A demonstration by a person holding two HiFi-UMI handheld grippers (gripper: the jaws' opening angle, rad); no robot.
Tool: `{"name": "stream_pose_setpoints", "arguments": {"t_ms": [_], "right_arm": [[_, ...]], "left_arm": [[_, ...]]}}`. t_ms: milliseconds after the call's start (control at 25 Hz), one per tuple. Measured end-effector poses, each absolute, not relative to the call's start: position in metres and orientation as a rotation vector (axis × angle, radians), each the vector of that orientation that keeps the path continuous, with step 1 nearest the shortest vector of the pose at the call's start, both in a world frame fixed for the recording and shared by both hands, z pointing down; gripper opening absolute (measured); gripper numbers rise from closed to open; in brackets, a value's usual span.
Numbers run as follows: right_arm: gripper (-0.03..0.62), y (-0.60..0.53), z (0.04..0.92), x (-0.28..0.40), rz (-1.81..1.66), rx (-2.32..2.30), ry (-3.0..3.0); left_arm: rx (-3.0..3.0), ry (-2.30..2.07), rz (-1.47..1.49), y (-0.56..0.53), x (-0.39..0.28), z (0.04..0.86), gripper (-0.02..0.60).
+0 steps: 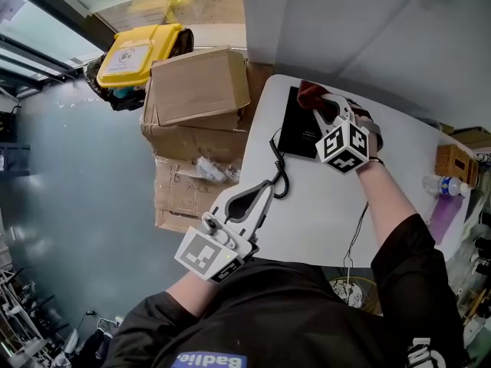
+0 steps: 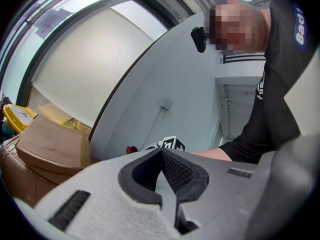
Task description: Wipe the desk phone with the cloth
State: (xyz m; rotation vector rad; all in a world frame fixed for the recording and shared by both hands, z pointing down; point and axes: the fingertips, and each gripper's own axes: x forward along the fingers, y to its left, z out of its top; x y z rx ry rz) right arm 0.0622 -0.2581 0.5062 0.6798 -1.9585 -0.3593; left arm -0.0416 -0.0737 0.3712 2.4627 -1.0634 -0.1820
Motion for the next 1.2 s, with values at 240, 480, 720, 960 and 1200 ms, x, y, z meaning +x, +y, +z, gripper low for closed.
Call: {"name": "stream_pose_setpoints", "arguments": {"t_ms": [240, 480, 720, 960, 1200], "right_arm": [[0.084, -0.28, 0.52, 0.071, -0.366, 0.65, -1.943], [0.084, -0.271, 0.539, 0.072, -0.346, 0.615, -1.956], [0.083, -0.246, 0.549, 0.069, -0.325, 0.603, -1.972], [0.084, -0.213, 0.565, 0.065, -0.289, 0.589, -1.984], [0.083, -0.175, 0.581, 0.061, -0.25, 0.562, -1.991]], "left_arm": [[2.447, -1.083, -0.182, -0.084, -0.035, 0.39, 0.014], [2.429, -1.088, -0.18, -0.086, -0.03, 0.4, 0.014], [2.432, -1.064, -0.148, -0.078, -0.025, 0.406, 0.014], [2.451, -1.051, -0.135, -0.071, -0.025, 0.4, 0.014], [2.463, -1.03, -0.095, -0.055, -0.029, 0.401, 0.014]]}}
